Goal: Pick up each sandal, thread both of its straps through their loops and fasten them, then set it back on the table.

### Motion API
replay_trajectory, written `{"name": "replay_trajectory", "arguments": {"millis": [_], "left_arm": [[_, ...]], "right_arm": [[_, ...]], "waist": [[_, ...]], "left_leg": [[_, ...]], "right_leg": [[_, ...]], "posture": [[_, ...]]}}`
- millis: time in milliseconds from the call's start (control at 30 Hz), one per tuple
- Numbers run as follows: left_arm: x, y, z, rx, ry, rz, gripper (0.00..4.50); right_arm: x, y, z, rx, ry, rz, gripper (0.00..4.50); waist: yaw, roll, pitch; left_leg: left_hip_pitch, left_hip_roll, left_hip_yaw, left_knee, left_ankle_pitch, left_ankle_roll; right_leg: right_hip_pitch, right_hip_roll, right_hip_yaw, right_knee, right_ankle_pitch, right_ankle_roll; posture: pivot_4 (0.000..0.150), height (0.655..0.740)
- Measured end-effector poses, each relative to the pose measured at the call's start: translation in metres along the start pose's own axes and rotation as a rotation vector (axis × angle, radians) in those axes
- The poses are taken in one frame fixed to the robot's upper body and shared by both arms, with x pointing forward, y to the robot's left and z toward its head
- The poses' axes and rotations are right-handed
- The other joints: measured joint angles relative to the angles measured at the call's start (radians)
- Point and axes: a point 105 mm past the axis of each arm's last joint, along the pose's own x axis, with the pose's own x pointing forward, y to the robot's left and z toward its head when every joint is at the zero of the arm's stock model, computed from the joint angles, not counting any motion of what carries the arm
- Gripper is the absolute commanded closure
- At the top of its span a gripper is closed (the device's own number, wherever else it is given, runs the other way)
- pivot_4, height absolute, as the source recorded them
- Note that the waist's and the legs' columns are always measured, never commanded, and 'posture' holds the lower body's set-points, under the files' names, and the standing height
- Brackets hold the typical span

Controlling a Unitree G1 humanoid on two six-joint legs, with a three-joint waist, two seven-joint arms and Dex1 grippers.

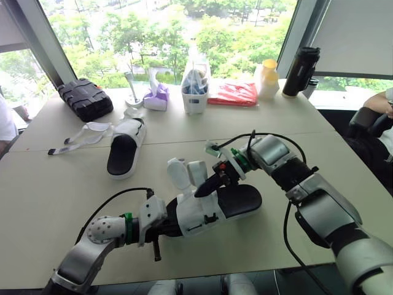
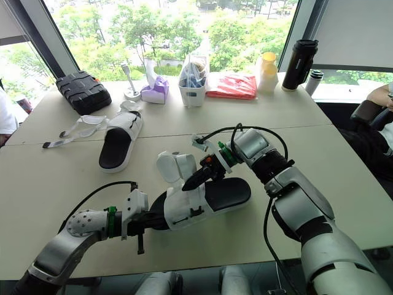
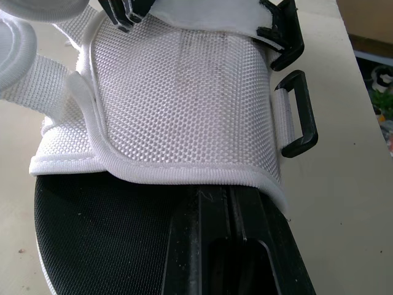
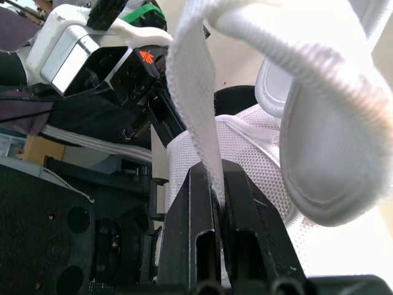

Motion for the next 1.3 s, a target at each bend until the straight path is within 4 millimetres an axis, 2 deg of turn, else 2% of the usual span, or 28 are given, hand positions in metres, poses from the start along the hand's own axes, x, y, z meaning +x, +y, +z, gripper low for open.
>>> {"name": "replay_trajectory", "arguments": {"millis": [233, 467, 567, 667, 900, 1033, 1133, 1300], "left_arm": [[0.0, 0.0, 0.0, 0.0, 0.0, 0.001, 4.5], [0.0, 0.0, 0.0, -0.001, -0.002, 0.002, 4.5], [0.0, 0.0, 0.0, -0.002, -0.002, 0.004, 4.5], [0.001, 0.0, 0.0, -0.002, -0.002, 0.004, 4.5], [0.001, 0.0, 0.0, -0.004, -0.003, 0.008, 4.5], [0.003, -0.001, 0.0, -0.004, -0.004, 0.004, 4.5], [0.003, -0.001, 0.0, -0.003, -0.004, 0.002, 4.5], [0.004, 0.0, 0.0, -0.001, -0.008, -0.001, 4.5]], "right_arm": [[0.005, 0.017, -0.004, -0.074, 0.017, 0.034, 4.47], [0.013, 0.031, -0.028, -0.158, 0.062, 0.041, 4.47], [0.015, 0.032, -0.032, -0.171, 0.068, 0.027, 4.47], [0.015, 0.034, -0.034, -0.177, 0.068, 0.021, 3.64], [0.001, 0.046, -0.031, -0.214, 0.044, -0.012, 0.06], [-0.035, 0.06, -0.029, -0.231, 0.016, -0.117, 0.02], [-0.06, 0.066, -0.038, -0.195, 0.0, -0.188, 0.02], [-0.061, 0.076, -0.06, -0.065, -0.021, -0.152, 0.02]], "waist": [[0.001, 0.0, 0.0], [0.001, 0.0, 0.0], [0.0, 0.0, 0.0], [0.001, 0.0, 0.0], [0.001, 0.0, 0.0], [0.004, 0.0, 0.0], [0.003, 0.0, 0.0], [0.006, 0.0, 0.0]], "left_leg": [[0.0, 0.0, 0.0, 0.0, 0.0, 0.0], [0.0, -0.001, 0.0, 0.0, 0.0, 0.0], [0.0, -0.001, 0.0, 0.0, 0.0, 0.0], [0.0, -0.001, 0.0, 0.0, 0.0, 0.0], [0.0, 0.0, 0.0, 0.0, 0.0, 0.0], [-0.001, -0.001, 0.0, 0.0, 0.0, 0.0], [-0.001, -0.001, 0.0, 0.0, 0.0, 0.001], [-0.001, 0.0, 0.0, 0.0, 0.0, 0.001]], "right_leg": [[0.0, -0.001, 0.0, 0.0, 0.0, 0.0], [0.0, -0.001, 0.0, 0.0, 0.0, 0.0], [0.0, -0.001, 0.0, 0.0, 0.0, 0.0], [0.0, -0.001, 0.0, 0.0, 0.0, 0.0], [0.001, -0.001, 0.0, 0.0, 0.0, 0.0], [0.001, -0.001, -0.001, -0.001, 0.0, 0.0], [0.001, -0.001, -0.001, -0.002, -0.001, 0.001], [0.001, -0.002, -0.001, -0.002, -0.001, 0.001]], "posture": [[0.15, 0.74], [0.15, 0.74], [0.15, 0.74], [0.15, 0.74], [0.15, 0.74], [0.15, 0.74], [0.15, 0.74], [0.15, 0.74]]}}
